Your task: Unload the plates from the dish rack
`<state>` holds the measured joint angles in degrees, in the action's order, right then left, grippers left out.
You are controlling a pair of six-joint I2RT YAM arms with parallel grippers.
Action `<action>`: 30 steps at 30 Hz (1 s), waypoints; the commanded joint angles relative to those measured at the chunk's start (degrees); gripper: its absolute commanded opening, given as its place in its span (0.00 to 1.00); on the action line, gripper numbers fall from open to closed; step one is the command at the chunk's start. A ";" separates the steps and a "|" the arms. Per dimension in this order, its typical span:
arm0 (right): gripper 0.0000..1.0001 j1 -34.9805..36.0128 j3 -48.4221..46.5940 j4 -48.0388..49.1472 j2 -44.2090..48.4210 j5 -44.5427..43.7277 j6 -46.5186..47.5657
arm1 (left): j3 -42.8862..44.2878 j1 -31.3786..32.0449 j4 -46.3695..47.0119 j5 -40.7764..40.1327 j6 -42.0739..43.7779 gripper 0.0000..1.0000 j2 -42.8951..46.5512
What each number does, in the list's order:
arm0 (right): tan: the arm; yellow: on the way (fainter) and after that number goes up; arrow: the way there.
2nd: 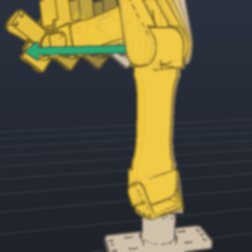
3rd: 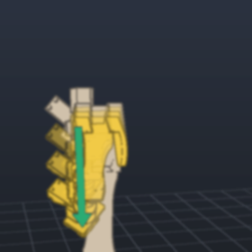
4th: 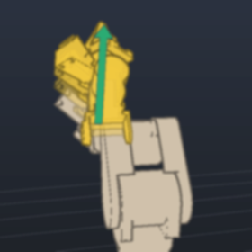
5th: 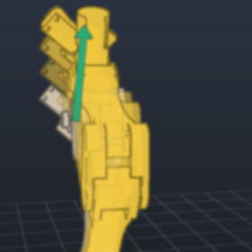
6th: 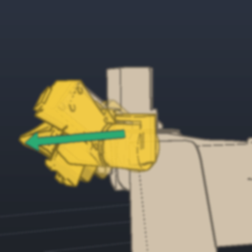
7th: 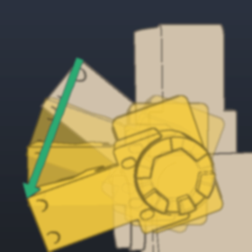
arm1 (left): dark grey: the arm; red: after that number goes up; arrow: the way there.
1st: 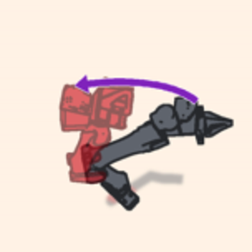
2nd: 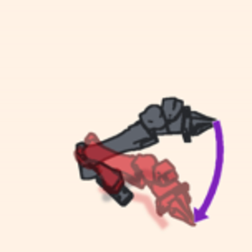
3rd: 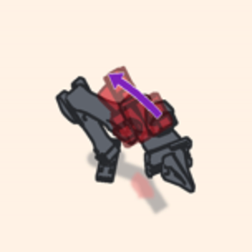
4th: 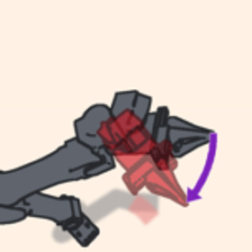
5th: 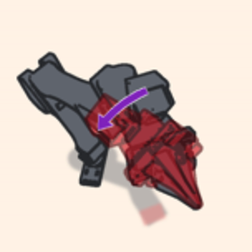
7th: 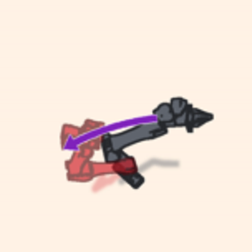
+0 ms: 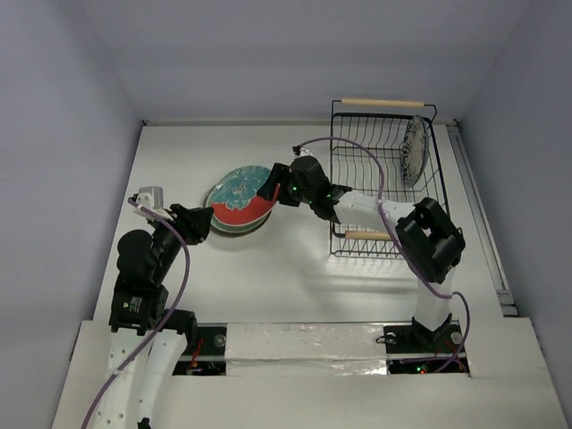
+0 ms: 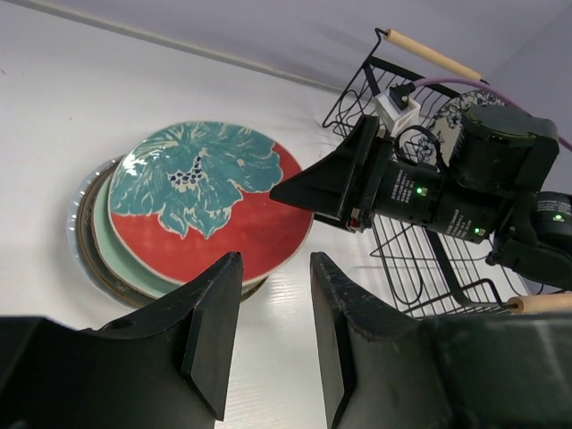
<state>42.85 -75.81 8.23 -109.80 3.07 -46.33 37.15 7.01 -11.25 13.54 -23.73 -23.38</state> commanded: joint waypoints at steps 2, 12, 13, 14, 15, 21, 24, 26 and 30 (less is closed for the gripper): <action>0.70 1.97 -1.71 -0.49 6.43 -7.36 5.44 | -0.41 -0.41 2.90 1.05 0.08 0.34 0.87; 0.55 2.68 -0.92 -7.88 9.78 -18.71 10.02 | -0.32 0.11 2.81 0.70 0.08 0.34 1.40; 0.52 2.68 -1.18 -8.66 9.69 -18.89 10.37 | -0.32 0.11 2.81 0.61 0.08 0.34 1.40; 0.51 2.68 -2.14 -10.23 9.69 -19.24 10.73 | -0.23 0.64 2.72 0.61 0.00 0.34 1.49; 0.43 2.68 -2.50 -10.86 9.69 -19.50 11.34 | -0.23 0.64 2.72 0.52 0.08 0.34 1.49; 0.00 1.81 -3.72 -15.60 16.71 -29.50 17.83 | -0.14 1.17 2.46 0.26 0.08 0.34 2.19; 0.00 -1.35 -3.30 -19.65 22.59 -35.67 21.88 | -0.14 1.70 2.46 -0.01 0.00 0.34 2.54; 0.00 -7.41 -1.89 -20.88 27.67 -37.17 23.38 | -0.14 2.22 2.37 -0.18 0.00 0.34 2.81; 0.04 -20.59 1.28 -22.73 33.41 -35.94 25.84 | -0.23 2.75 2.28 -0.53 -0.09 0.34 3.69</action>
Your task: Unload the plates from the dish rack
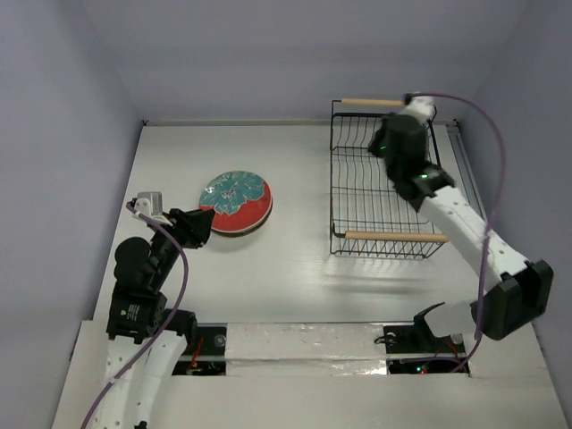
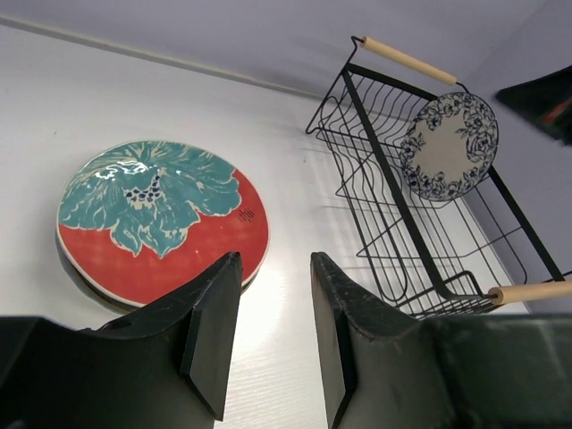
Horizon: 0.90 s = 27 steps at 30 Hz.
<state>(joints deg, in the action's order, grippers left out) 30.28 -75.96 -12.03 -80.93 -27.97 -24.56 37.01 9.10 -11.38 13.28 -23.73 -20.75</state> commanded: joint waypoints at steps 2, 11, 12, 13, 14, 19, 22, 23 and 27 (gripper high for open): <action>0.30 -12.50 1.17 -3.78 4.99 -6.04 5.30 | -0.01 1.17 2.41 -0.27 -0.01 0.34 1.24; 0.63 -20.97 -10.33 -11.78 -7.92 -12.11 12.07 | -0.01 4.25 2.15 -1.06 -0.09 0.34 2.47; 0.63 -20.97 -12.96 -13.27 -9.32 -11.76 13.12 | 0.07 4.26 1.97 -1.15 -0.09 0.34 2.73; 0.63 -20.97 -14.03 -15.63 -10.56 -11.24 13.48 | 0.08 4.87 2.06 -1.24 -0.09 0.34 2.82; 0.63 -20.97 -14.91 -16.35 -12.74 -13.58 14.09 | 0.08 4.87 1.97 -1.32 -0.09 0.34 3.17; 0.58 -22.10 -17.20 -19.35 -17.33 -19.23 16.12 | 0.16 6.01 1.80 -1.76 -0.09 0.34 3.79; 0.51 -22.72 -17.72 -18.38 -19.70 -17.92 17.00 | 0.25 6.54 1.80 -1.85 -0.09 0.35 4.23; 0.50 -22.72 -18.42 -18.90 -20.75 -18.09 17.17 | 0.16 7.06 1.80 -1.94 -0.09 0.35 4.23; 0.25 -22.72 -19.22 -18.73 -24.45 -20.98 18.23 | 0.16 7.07 1.71 -2.20 -0.18 0.35 4.58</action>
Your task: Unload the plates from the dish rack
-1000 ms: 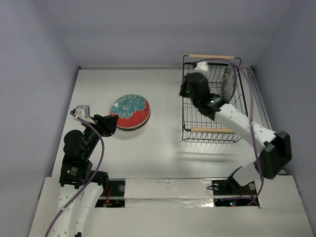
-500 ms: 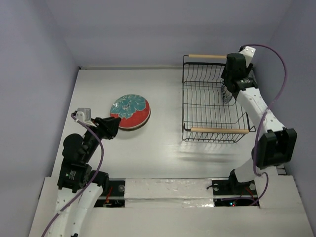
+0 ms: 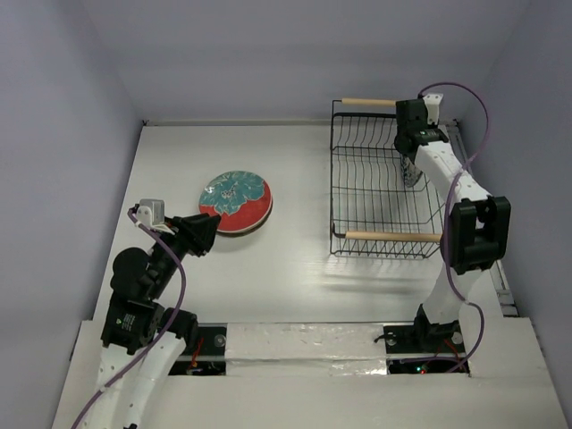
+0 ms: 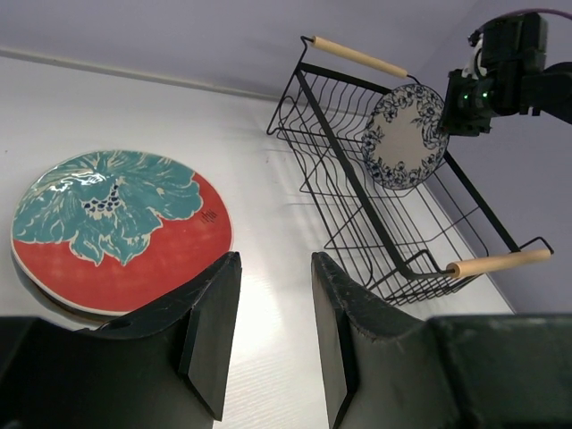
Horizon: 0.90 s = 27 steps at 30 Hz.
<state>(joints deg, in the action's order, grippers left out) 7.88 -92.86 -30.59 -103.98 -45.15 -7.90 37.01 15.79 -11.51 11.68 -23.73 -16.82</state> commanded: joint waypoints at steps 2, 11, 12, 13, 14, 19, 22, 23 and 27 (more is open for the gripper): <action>0.15 -0.32 -1.80 1.05 -0.87 -4.08 1.66 | 0.16 0.38 1.75 -0.61 -0.18 0.35 0.73; 0.00 0.82 -0.04 6.06 4.13 -10.47 7.28 | 0.25 0.91 1.75 -0.61 -0.18 0.35 0.74; 0.00 1.52 -0.13 6.42 4.58 -11.45 10.07 | 0.25 0.91 1.75 -0.70 -0.18 0.35 0.73; 0.00 1.52 -0.13 7.29 5.10 -12.24 10.71 | 0.25 0.91 1.75 -0.78 -0.18 0.35 0.73; 0.00 2.13 -0.13 7.65 5.54 -13.73 11.32 | 0.25 0.91 1.84 -0.70 -0.18 0.35 0.73; 0.00 3.37 0.66 12.20 9.58 -16.29 15.02 | 0.25 0.91 1.75 -0.70 -0.18 0.35 0.56; 0.00 3.37 2.77 14.07 10.82 -15.07 15.81 | 0.25 0.91 1.75 -0.78 -0.18 0.35 0.65; 0.00 3.37 2.77 13.54 10.56 -14.54 15.03 | 0.25 0.91 1.84 -0.96 -0.18 0.35 0.65; 0.00 3.37 4.00 11.43 10.38 -14.09 9.68 | 0.25 0.91 1.75 -1.14 -0.27 0.35 0.47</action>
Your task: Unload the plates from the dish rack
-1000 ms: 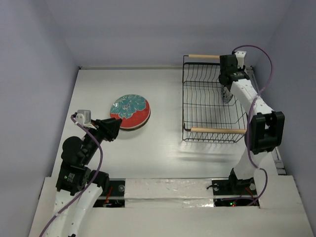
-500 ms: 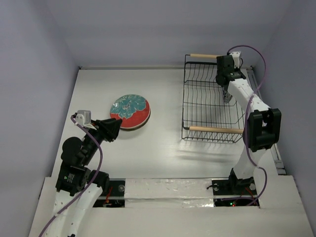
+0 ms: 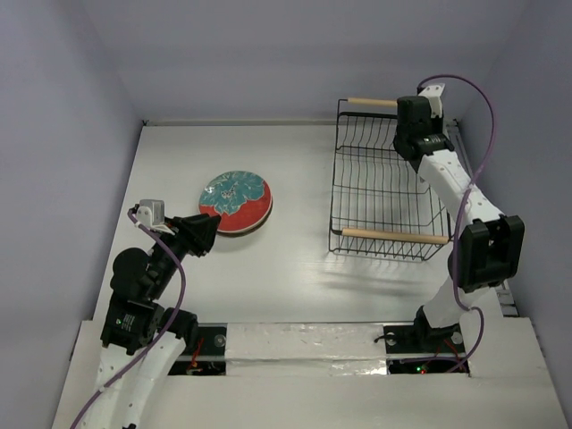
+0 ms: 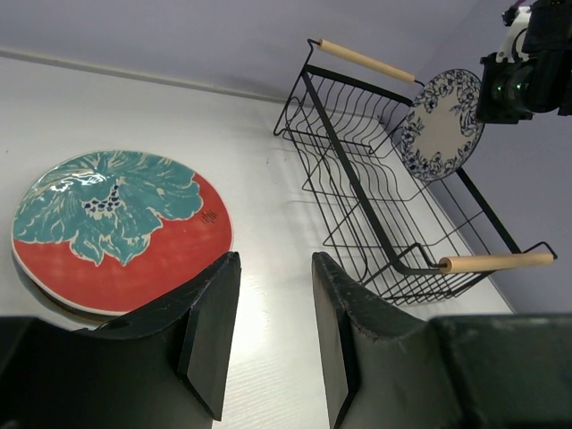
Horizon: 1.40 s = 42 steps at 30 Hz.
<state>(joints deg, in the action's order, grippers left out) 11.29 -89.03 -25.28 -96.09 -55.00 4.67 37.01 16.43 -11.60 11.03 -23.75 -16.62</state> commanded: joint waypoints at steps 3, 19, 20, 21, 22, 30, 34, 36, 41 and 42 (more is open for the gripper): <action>0.00 -0.04 2.20 8.57 6.52 -2.83 -4.39 | 0.16 0.27 1.84 -0.39 -0.16 0.35 -0.16; 0.00 1.71 8.59 13.39 29.03 42.23 -25.57 | 0.42 0.27 1.75 -0.57 -0.25 0.35 -1.31; 0.00 2.50 9.48 14.54 28.95 45.39 -26.72 | 0.34 -0.34 1.75 -0.65 -0.16 0.35 -1.31; 0.00 3.64 10.36 15.77 28.60 49.77 -27.77 | 0.34 -0.34 1.75 -0.66 -0.16 0.35 -1.57; 0.00 4.96 11.94 17.00 28.07 51.30 -29.78 | 0.34 -0.86 1.66 -0.74 -0.16 0.35 -1.66; 0.00 20.42 13.10 31.07 14.72 60.87 -38.06 | 0.51 -2.98 1.40 -1.10 -0.07 0.39 -3.33; 0.00 25.00 10.99 35.55 6.12 61.59 -42.36 | 0.51 -4.21 1.49 -1.01 0.02 0.41 -4.12; 0.00 26.41 9.76 37.14 3.30 61.51 -43.77 | 0.51 -4.82 1.57 -0.83 0.02 0.41 -4.82; 0.00 28.87 7.21 40.30 -4.88 60.28 -49.57 | 0.51 -5.97 1.58 -0.92 0.02 0.41 -5.35; 0.00 28.88 7.30 41.09 -5.59 60.62 -50.54 | 0.51 -5.97 1.49 -0.92 0.10 0.42 -5.44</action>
<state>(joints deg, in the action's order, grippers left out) 40.01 -76.20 -0.30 -102.17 4.86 -38.76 37.01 11.07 -11.90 10.24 -23.73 -21.45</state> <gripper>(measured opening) 0.153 0.414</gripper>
